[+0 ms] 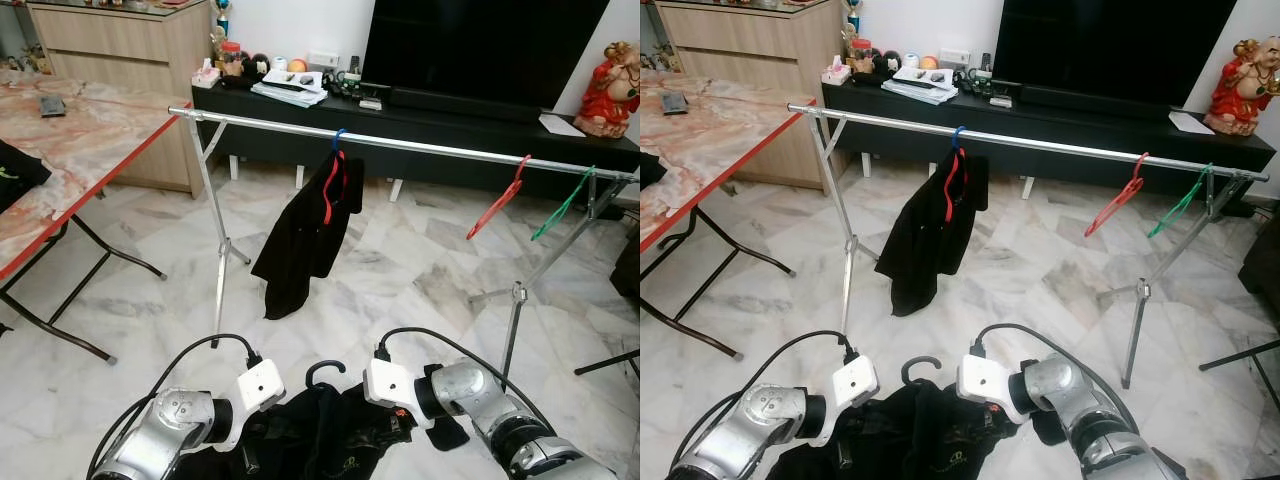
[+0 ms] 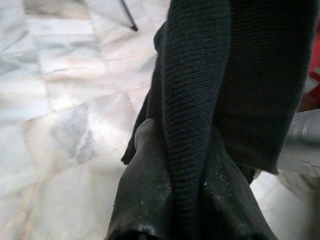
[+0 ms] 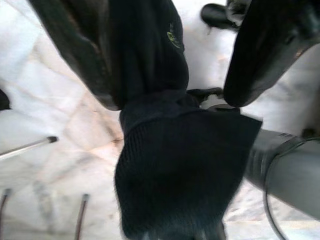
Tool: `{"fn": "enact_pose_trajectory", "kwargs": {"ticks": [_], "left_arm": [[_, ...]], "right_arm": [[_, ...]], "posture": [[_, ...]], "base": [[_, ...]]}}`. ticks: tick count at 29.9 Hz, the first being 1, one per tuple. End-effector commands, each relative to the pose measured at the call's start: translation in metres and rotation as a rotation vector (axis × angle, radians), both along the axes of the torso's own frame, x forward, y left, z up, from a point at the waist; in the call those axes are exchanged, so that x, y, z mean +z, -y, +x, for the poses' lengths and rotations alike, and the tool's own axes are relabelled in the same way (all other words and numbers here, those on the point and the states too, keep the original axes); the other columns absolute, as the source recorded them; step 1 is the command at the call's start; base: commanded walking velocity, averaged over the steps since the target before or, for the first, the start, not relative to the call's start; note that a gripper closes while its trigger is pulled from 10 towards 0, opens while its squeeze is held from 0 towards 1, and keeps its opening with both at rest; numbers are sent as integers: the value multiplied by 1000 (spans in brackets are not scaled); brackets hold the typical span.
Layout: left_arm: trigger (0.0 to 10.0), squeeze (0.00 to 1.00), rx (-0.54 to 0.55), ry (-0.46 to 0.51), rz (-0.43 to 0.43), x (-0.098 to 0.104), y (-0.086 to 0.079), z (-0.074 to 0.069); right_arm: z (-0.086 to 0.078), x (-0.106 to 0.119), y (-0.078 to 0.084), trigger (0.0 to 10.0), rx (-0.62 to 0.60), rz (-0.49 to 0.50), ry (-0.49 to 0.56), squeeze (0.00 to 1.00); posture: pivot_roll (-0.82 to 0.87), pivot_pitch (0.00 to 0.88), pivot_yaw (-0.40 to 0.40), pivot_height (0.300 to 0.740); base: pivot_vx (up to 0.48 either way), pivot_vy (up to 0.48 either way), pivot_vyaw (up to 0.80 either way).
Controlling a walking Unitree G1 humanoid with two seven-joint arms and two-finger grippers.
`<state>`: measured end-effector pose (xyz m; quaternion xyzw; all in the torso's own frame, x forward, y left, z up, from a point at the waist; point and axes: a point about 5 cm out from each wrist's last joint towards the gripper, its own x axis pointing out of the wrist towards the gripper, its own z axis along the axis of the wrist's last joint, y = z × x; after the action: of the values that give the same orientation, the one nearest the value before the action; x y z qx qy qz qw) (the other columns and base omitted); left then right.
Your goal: Hang hanger
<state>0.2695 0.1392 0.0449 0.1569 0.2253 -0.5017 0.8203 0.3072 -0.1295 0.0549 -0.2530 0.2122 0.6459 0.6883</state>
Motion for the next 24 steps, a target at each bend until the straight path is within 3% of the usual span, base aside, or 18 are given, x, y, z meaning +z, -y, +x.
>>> {"fn": "enact_pose_trajectory", "kwargs": {"ticks": [1, 6, 10, 14, 16, 18, 19, 20, 21, 22, 24], "left_arm": [[0, 0, 83, 81, 13, 9, -9, 14], [0, 0, 220, 135, 51, 1, -21, 21], [0, 0, 254, 154, 67, -2, -24, 22], [0, 0, 371, 203, 96, -6, -32, 27], [0, 0, 463, 238, 124, -8, -39, 29], [0, 0, 481, 241, 128, -9, -40, 30], [4588, 0, 547, 275, 139, -10, -46, 30], [8627, 0, 572, 286, 139, -10, -47, 30], [8627, 0, 587, 292, 139, -10, -49, 29], [10000, 0, 597, 298, 128, -11, -49, 28], [10000, 0, 616, 309, 110, -11, -49, 26]], "right_arm": [[6, 7, 5, 10000, -22, -4, 38, 1000], [18, 17, 12, 10000, -180, 64, 148, 1000], [22, 20, 16, 10000, -243, 88, 175, 1000], [29, 23, 26, 10000, -432, 124, 249, 1000], [33, 20, 31, 10000, -597, 147, 288, 1000], [34, 19, 31, 10000, -628, 153, 288, 1000], [33, 6, 39, 10000, -877, 192, 238, 0], [30, -1, 41, 10000, -976, 206, 208, 0], [28, -6, 43, 10000, -1033, 213, 187, 0], [22, -16, 43, 10000, -1094, 215, 145, 0], [10, -32, 44, 10000, -1193, 209, 81, 0]], "posture": [[139, 14, -125, 740], [134, 14, -120, 740], [127, 15, -118, 740], [111, 19, -110, 740], [101, 22, -105, 740], [99, 22, -103, 740], [96, 23, -97, 740], [96, 23, -93, 740], [96, 23, -93, 740], [99, 23, -87, 740], [98, 22, -83, 740]], "base": [[0, 0, 0], [0, 0, 0], [0, 0, 0], [0, 0, 0], [0, 0, 0], [0, 0, 0], [0, 0, 0], [0, 0, 0], [0, 0, 0], [0, 0, 0], [0, 0, 0]]}}
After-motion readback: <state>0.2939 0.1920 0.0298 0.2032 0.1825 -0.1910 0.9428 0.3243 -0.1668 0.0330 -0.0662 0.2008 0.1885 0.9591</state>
